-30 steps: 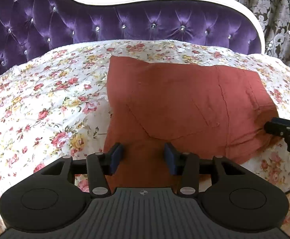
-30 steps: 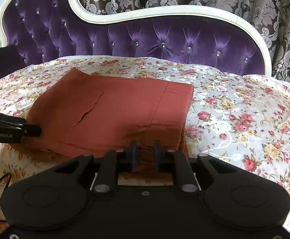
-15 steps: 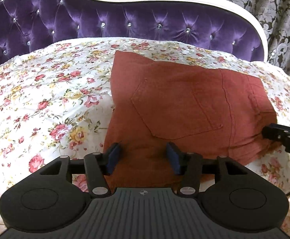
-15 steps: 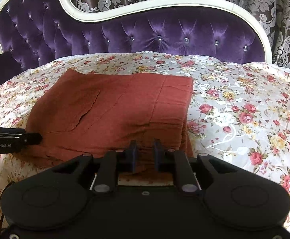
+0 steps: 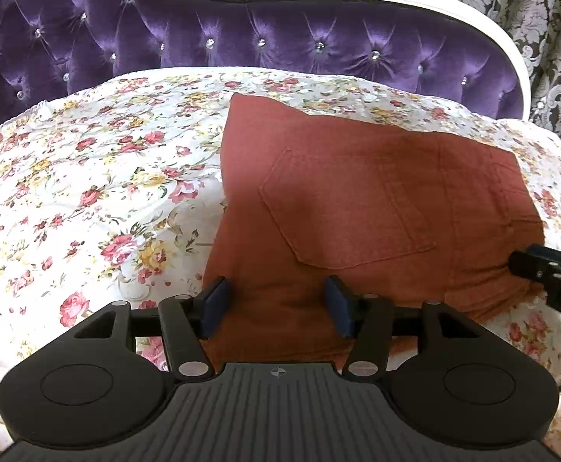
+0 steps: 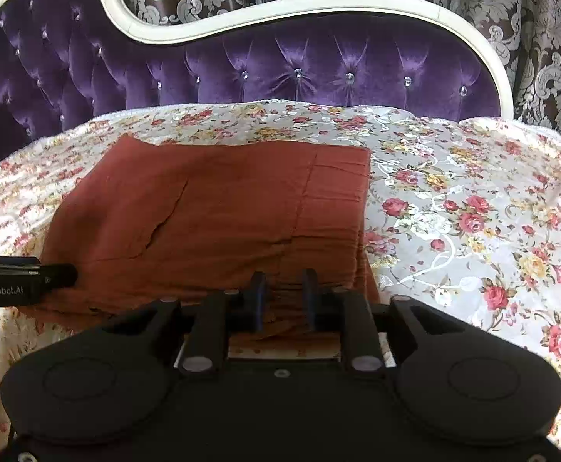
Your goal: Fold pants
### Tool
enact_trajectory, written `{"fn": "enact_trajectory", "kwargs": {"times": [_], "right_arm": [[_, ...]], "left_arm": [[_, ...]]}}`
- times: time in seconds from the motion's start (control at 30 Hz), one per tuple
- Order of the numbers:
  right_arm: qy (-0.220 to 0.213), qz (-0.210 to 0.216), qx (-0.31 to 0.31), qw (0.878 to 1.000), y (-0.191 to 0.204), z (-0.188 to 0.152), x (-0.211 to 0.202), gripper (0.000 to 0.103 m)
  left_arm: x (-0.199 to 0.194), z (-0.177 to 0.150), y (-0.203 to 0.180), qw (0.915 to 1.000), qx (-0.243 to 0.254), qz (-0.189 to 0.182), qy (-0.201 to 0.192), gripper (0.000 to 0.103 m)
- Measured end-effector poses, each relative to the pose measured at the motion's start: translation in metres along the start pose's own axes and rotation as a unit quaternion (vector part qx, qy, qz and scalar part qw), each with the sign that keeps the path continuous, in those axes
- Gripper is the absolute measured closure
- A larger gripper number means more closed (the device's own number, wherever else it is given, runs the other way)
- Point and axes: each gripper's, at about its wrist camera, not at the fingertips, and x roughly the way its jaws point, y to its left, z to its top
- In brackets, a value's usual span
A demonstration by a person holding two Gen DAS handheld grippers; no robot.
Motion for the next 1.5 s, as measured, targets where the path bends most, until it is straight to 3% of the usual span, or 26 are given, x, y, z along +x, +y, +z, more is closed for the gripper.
{"fn": "enact_trajectory", "kwargs": {"times": [0.17,0.47,0.63,0.7,0.8,0.97,1.07,1.2,1.33,1.5], "right_arm": [[-0.009,-0.025,-0.015,1.0,0.012,-0.005,0.0,0.062],[-0.013,0.011,-0.002,1.0,0.007,-0.006,0.0,0.049],[-0.013,0.018,-0.016,1.0,0.013,-0.006,0.0,0.041],[-0.017,0.025,-0.015,0.999,0.012,-0.007,-0.002,0.039],[-0.019,0.044,0.005,0.999,0.005,-0.008,-0.011,0.039],[0.015,0.076,0.064,0.995,-0.004,-0.011,-0.029,0.032],[-0.003,0.055,0.057,0.997,0.0,-0.019,-0.045,0.031],[-0.014,0.061,0.058,0.996,0.001,-0.024,-0.062,0.028],[-0.013,0.04,0.05,0.998,0.001,-0.029,-0.071,0.021],[-0.007,0.025,0.06,0.998,-0.006,-0.036,-0.082,0.02]], "left_arm": [[0.001,0.001,-0.002,1.0,0.004,0.008,0.003,0.048],[0.003,0.003,-0.007,0.9995,0.003,0.031,0.01,0.043],[0.005,0.006,-0.003,0.999,-0.019,0.037,0.018,0.04],[0.006,0.008,-0.003,0.9986,-0.024,0.042,0.02,0.033],[0.009,0.008,0.003,0.9969,-0.049,0.054,0.027,0.021],[0.006,0.003,0.017,0.9936,-0.104,0.039,0.022,0.019],[-0.003,-0.002,0.009,0.9941,-0.088,0.064,0.005,0.019],[-0.018,-0.007,-0.012,0.9942,-0.044,0.098,-0.013,0.02],[-0.035,-0.01,-0.027,0.9918,-0.025,0.123,-0.025,0.02],[-0.053,-0.015,-0.041,0.9924,-0.012,0.122,-0.002,0.02]]}}
